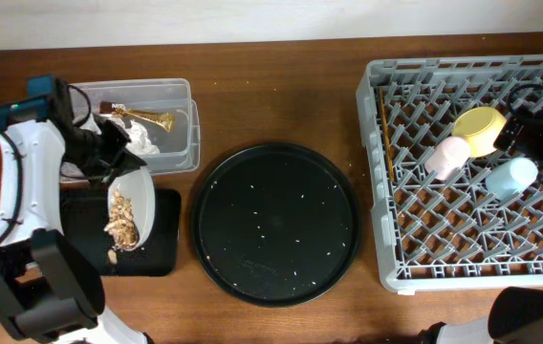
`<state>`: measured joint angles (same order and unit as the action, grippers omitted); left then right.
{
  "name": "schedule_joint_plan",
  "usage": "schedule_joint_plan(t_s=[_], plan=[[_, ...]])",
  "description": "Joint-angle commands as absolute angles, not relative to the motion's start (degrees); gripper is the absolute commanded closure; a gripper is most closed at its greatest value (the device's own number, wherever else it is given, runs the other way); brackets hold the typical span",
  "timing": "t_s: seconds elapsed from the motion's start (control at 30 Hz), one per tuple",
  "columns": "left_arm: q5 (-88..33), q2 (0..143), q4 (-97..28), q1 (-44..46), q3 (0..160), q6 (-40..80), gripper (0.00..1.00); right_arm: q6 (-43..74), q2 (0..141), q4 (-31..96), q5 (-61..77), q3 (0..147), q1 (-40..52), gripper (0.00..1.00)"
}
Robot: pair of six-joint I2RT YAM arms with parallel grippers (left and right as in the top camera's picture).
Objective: Sort waste into correct bins and load items into the dishwasher rack
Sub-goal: 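Tilt the plate with the left gripper to dump shells onto the black tray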
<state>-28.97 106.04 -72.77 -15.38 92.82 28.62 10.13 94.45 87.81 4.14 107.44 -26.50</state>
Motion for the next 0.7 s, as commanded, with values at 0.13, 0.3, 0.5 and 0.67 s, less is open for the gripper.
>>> schedule_joint_plan(t_s=[0.13,0.3,0.5,0.67], plan=[[-35.9,104.7,-74.4,-19.2,93.8,22.9,0.99,10.2,94.5,87.7,4.3,107.1,-26.7,0.02],[-38.7,104.7,-76.6,-19.3,93.8,22.2,0.99,10.2,94.5,87.7,4.3,107.1,-26.7,0.02],[-47.0,104.7,-78.0,-24.0,93.8,17.8,0.99,10.2,94.5,87.7,4.3,107.1,-26.7,0.02],[-51.5,104.7,-80.1,-29.9,93.8,12.0,0.99,10.2,94.5,87.7,4.3,107.1,-26.7,0.02]])
